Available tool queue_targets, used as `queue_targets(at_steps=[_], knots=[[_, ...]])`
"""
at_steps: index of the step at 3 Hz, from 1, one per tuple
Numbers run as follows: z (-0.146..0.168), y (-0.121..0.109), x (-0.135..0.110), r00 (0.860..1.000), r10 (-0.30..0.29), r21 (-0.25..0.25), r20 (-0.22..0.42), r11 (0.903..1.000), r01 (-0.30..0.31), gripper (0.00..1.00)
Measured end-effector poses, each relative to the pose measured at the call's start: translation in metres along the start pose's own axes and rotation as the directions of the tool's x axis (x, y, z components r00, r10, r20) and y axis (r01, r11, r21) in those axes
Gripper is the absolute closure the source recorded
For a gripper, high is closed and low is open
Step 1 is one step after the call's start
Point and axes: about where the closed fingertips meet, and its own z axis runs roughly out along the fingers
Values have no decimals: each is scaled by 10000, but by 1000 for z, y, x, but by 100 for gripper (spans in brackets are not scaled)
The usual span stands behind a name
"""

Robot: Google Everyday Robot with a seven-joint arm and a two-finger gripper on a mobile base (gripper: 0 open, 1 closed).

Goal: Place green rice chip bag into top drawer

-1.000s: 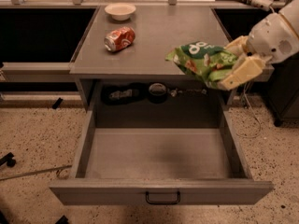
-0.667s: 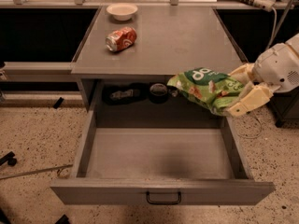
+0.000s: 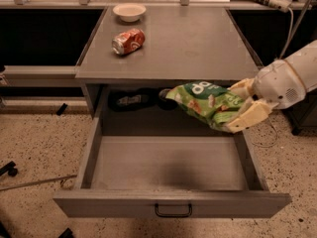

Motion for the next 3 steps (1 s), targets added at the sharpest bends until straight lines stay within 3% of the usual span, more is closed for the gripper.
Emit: queue_targets(at_steps=[1,2,3], knots=[[67,10,2,9942,-549,-699,927,9957,615,100],[135,24,1,9842,-810,-1416,1576,9845,1037,100],[135,24,1,9842,-812,-1414,1574,9845,1038,100]])
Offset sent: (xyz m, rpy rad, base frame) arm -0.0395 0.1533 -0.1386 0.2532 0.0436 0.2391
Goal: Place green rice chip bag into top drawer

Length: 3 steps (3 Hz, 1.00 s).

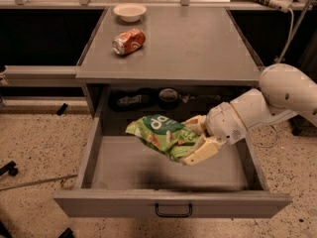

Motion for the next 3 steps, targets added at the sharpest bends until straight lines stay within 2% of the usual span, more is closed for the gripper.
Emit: queue_targets(at_steps=[1,2,3], knots=[[7,3,4,9994,-280,272,-213,9992,285,100],[28,-3,29,9971,-372,971,-661,9943,435,100],[53,-29,70,9944,48,1931,-1055,9810,157,100]])
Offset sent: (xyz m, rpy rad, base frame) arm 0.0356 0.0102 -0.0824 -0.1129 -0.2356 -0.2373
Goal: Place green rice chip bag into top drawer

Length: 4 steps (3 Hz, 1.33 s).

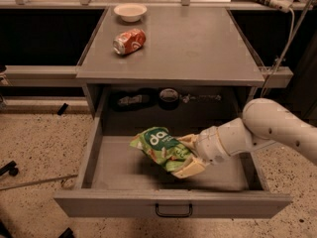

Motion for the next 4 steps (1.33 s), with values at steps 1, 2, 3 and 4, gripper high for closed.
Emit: queue_targets(at_steps=[1,2,3,4], knots=[[0,-21,-1,10000,-27,799,12,9968,26,100],[9,-31,4,10000,61,772,-58,9970,-56,100],[37,-57,22,9991,415,448,-56,9981,-412,100],[57,-70,31,9981,613,98,-20,9981,-613,100]])
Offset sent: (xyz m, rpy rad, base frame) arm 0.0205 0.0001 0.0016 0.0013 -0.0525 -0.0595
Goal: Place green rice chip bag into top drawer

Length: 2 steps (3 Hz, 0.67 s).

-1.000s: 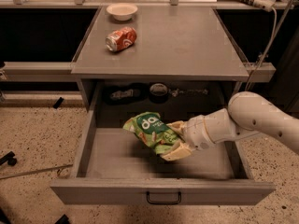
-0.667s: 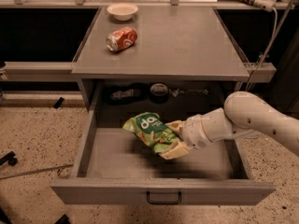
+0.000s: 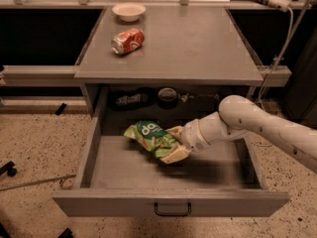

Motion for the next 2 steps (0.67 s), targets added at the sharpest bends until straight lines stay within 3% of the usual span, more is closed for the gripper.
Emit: queue_targets(at_steps=[1,2], knots=[[0,0,0,10000,0,-1,0,10000,0,100],[0,0,0,10000,0,-1,0,10000,0,81]])
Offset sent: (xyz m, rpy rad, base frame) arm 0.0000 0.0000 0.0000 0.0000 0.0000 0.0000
